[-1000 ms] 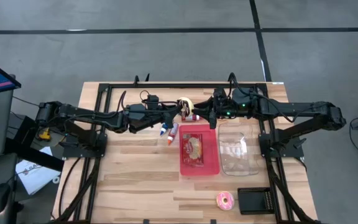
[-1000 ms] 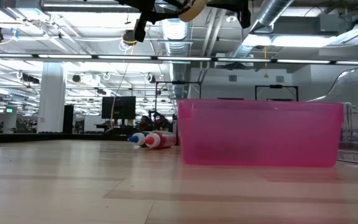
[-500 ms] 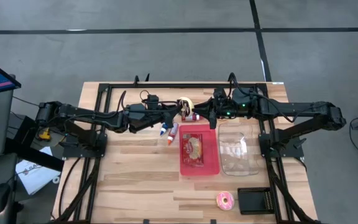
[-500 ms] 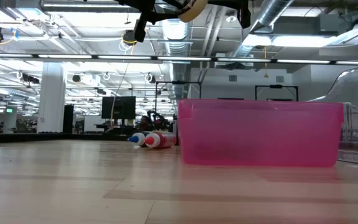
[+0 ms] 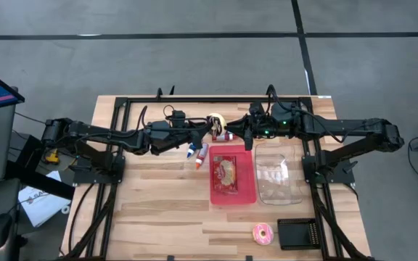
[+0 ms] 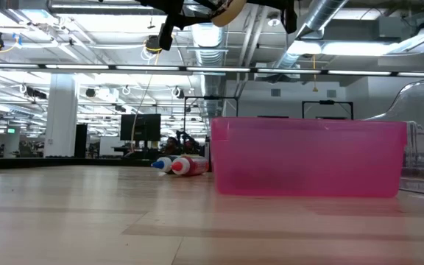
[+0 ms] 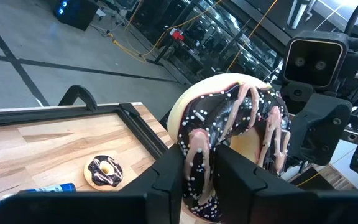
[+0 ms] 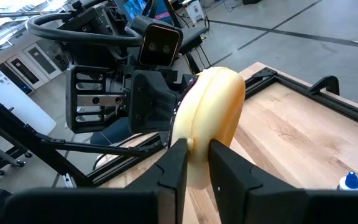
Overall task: Pick & Place Food Item
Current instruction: Put the bottom black donut into the black bin
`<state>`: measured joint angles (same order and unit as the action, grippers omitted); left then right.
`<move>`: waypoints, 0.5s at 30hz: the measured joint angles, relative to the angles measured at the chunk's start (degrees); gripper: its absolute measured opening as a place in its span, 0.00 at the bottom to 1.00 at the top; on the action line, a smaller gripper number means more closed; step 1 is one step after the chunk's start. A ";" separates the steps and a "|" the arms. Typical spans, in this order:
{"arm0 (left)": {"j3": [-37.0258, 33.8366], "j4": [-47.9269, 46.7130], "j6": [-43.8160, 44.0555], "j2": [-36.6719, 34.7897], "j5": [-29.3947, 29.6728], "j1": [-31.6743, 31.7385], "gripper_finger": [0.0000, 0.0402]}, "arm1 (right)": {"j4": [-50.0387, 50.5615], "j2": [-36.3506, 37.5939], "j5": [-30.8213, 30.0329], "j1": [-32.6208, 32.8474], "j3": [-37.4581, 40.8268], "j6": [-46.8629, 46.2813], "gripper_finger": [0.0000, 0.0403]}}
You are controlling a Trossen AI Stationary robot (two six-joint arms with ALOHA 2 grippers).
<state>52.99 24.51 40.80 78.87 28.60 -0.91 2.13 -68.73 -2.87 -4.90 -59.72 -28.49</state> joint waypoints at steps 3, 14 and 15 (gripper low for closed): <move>0.00 0.00 0.00 0.00 0.00 0.00 0.20 | 0.00 0.00 0.00 0.37 0.00 0.02 0.12; 0.00 -0.04 -0.02 0.00 0.00 -0.05 0.26 | -0.02 0.00 0.04 0.76 0.00 0.61 0.01; 0.00 -0.07 -0.02 0.00 0.02 -0.24 0.27 | 0.00 0.00 0.06 0.76 0.00 0.61 0.01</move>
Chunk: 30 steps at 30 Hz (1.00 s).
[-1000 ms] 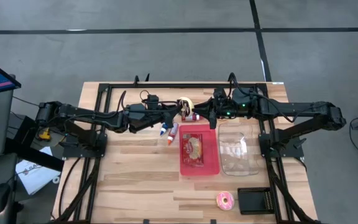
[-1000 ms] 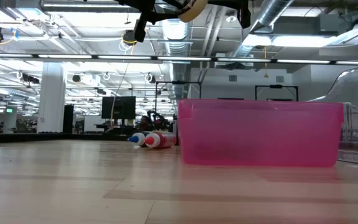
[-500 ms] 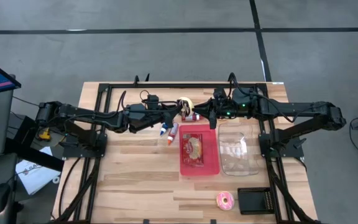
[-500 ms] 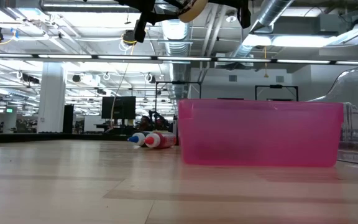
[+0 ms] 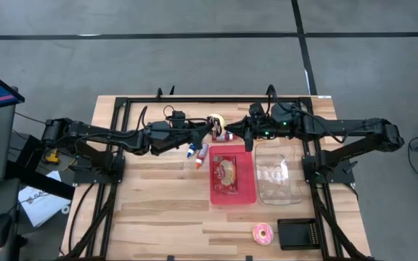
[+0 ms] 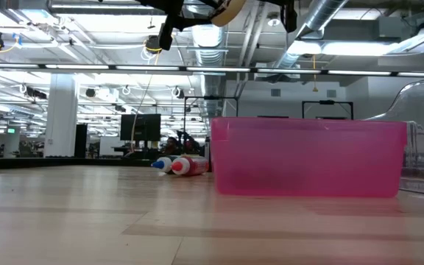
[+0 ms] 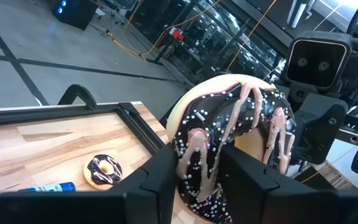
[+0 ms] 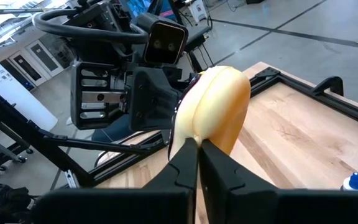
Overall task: Pick & Place Food Item
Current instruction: Put the bottom black donut into the black bin
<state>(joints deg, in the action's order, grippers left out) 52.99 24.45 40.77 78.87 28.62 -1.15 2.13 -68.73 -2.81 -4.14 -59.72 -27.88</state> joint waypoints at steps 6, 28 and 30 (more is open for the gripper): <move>-0.02 -0.17 -0.33 0.00 0.18 -1.28 0.33 | 0.00 0.02 0.05 0.00 0.00 -0.02 0.00; -0.02 -29.59 -9.81 -20.08 12.50 -2.43 0.50 | 7.54 0.24 5.42 0.00 -0.04 -6.31 0.00; -0.03 -33.29 -6.67 -21.64 12.55 -2.41 0.49 | 10.74 0.24 7.45 0.15 -0.04 -9.76 0.00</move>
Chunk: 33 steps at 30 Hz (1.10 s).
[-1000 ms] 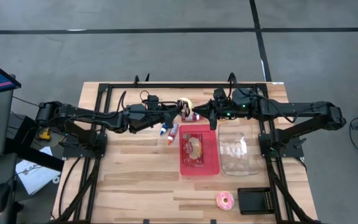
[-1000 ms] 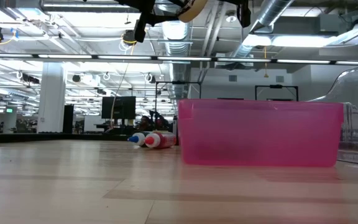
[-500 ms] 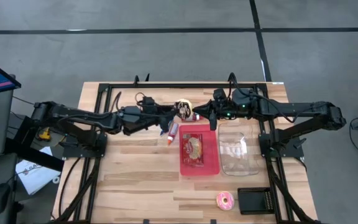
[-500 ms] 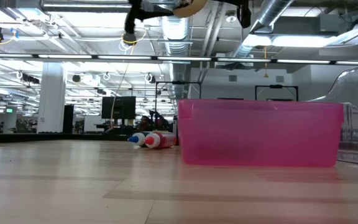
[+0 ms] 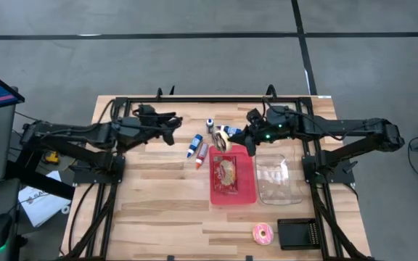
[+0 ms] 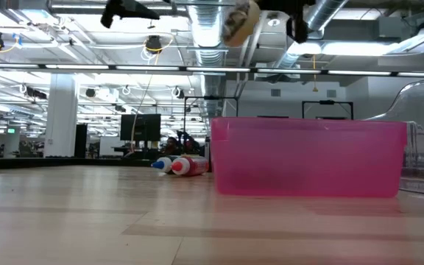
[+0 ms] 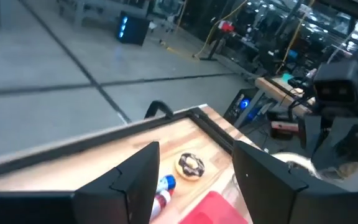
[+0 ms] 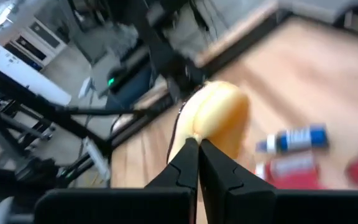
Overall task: Pick & Place Food Item
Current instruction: Put the bottom black donut into the black bin
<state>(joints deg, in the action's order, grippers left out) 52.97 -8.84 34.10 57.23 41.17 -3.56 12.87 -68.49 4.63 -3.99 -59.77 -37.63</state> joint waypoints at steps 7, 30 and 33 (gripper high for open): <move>-0.61 -13.02 7.11 -4.39 -0.42 -1.38 0.48 | 11.58 1.56 3.03 7.33 0.00 -12.72 0.00; -13.21 3.34 14.67 -5.24 -4.02 -9.08 0.46 | 35.12 2.07 -30.18 61.43 0.02 -78.16 0.00; -13.39 5.07 14.82 -4.16 -4.01 -10.17 0.45 | 36.33 -0.02 -30.90 66.35 0.02 -83.30 0.00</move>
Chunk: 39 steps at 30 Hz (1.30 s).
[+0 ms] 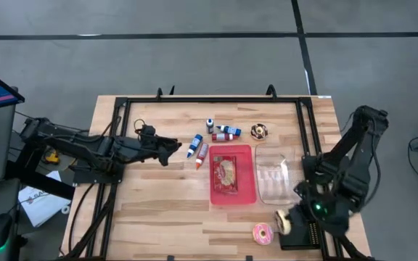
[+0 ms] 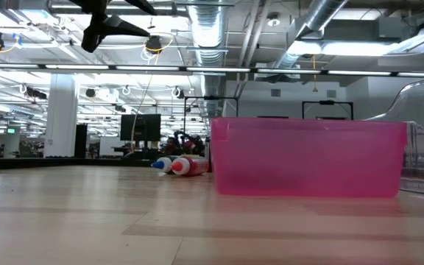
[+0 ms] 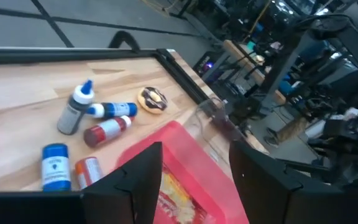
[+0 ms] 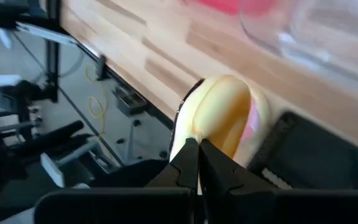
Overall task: Pick & Place Food Item
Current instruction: Put the bottom black donut into the black bin
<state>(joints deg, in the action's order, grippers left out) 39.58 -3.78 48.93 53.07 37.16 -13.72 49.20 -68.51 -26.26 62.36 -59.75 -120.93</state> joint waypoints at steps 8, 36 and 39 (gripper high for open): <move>0.04 9.57 1.44 7.17 0.44 -2.45 0.44 | -2.64 -6.21 -0.38 7.15 0.00 -2.51 0.00; 0.04 24.05 2.54 12.69 11.59 -14.79 0.44 | 10.10 -8.00 9.67 10.26 0.00 -3.07 0.00; 0.04 24.73 2.54 12.69 11.69 -14.81 0.44 | 10.63 -8.04 10.19 9.42 0.00 -3.20 0.00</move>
<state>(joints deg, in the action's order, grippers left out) 39.62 20.95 51.46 65.76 48.86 -28.53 59.84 -76.55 -16.08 71.78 -59.75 -124.13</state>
